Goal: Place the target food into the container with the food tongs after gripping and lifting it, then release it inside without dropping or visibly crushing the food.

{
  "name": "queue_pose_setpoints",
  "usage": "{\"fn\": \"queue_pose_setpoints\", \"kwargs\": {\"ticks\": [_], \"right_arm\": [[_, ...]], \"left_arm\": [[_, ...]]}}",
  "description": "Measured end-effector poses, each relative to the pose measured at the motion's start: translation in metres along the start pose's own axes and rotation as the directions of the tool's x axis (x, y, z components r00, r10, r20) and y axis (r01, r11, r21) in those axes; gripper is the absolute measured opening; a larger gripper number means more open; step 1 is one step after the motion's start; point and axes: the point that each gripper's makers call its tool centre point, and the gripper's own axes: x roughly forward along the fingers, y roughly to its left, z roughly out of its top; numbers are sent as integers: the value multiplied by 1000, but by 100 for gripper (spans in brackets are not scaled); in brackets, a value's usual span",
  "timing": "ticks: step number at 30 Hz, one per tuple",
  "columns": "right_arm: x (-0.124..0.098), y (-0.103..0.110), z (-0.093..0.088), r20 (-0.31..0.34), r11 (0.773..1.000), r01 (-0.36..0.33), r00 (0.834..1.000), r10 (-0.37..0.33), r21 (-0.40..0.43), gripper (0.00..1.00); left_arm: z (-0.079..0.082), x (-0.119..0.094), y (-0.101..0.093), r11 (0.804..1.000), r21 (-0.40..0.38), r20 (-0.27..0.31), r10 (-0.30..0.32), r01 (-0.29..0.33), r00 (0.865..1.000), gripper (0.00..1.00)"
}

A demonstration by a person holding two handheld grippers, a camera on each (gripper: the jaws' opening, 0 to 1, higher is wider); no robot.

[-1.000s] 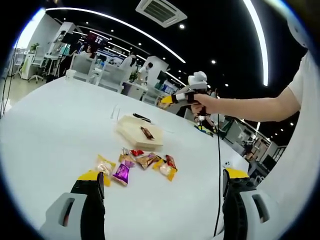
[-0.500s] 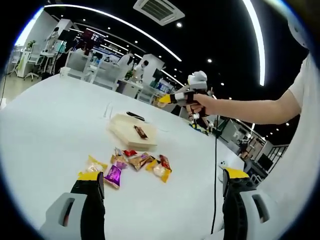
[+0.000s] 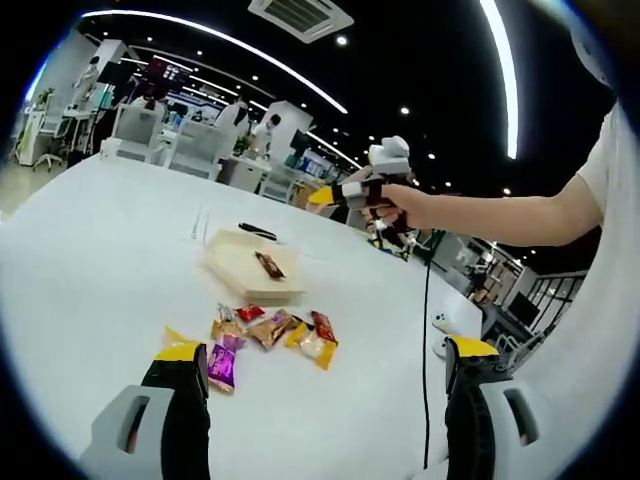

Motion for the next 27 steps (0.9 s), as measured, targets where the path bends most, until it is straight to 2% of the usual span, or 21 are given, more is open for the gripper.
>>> {"fn": "queue_pose_setpoints", "kwargs": {"ticks": [3, 5, 14, 16, 19, 27], "right_arm": [[-2, 1, 1, 16, 1000, 2, 1000, -2, 12, 26], [-3, 3, 0, 17, 1000, 3, 1000, -3, 14, 26], [-9, 12, -5, 23, 1000, 3, 1000, -3, 10, 26], [-12, 11, -4, 37, 1000, 9, 999, -10, 22, 26], [-17, 9, -4, 62, 998, 14, 998, -18, 62, 26], [-26, 7, -11, 70, 996, 22, 997, -28, 81, 26]], "left_arm": [[0, 0, -2, 1000, -22, -2, -8, 8, 1000, 99], [4, -1, -5, 1000, -13, 16, -11, 11, 1000, 99], [8, -4, -5, 1000, -2, 20, -4, 5, 1000, 99], [14, -8, -2, 1000, -22, 57, 15, -14, 998, 99], [15, -10, -1, 998, -52, 74, 28, -24, 997, 99], [7, -9, -3, 999, -35, 38, 24, -23, 999, 99]]}}
